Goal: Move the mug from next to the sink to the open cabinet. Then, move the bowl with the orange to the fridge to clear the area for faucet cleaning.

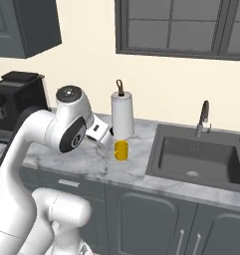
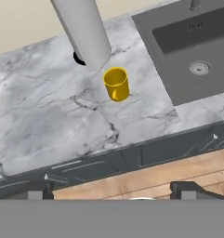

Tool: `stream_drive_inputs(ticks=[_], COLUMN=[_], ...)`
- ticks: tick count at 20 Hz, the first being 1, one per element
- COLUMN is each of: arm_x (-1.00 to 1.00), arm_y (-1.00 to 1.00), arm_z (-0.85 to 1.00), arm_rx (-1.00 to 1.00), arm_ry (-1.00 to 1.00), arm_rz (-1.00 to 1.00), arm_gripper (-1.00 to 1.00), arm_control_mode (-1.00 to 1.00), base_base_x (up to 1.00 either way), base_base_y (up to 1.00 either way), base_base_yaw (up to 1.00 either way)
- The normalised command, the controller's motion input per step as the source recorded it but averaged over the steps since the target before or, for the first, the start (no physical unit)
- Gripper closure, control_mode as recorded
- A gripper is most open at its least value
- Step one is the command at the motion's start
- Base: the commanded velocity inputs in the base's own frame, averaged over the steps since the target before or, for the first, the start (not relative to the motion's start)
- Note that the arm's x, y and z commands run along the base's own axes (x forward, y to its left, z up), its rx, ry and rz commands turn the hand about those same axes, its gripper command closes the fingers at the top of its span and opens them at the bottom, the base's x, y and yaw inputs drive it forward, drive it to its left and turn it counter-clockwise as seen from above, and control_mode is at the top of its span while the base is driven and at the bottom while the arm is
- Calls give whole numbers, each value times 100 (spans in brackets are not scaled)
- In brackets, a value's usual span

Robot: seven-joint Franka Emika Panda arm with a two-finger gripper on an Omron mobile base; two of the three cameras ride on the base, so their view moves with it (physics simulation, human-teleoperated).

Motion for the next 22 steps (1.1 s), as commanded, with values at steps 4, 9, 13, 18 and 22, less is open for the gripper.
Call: stream_drive_inputs(ticks=[4, 9, 13, 18, 22], arm_x=[0, 97, 8, 32, 52], arm_y=[0, 0, 0, 4, 6], arm_z=[0, -56, -100, -65, -28], arm_rx=[0, -5, -4, -1, -5], arm_ry=[0, 16, 23, 5, -2], arm_rz=[0, -13, -7, -2, -2], arm_gripper=[-100, -100, -100, -100, -100], arm_control_mode=[100, -100, -100, -100, -100], base_base_x=[72, 0, 0, 0, 0], base_base_y=[-6, 0, 0, 0, 0], base_base_yaw=[-12, 0, 0, 0, 0])
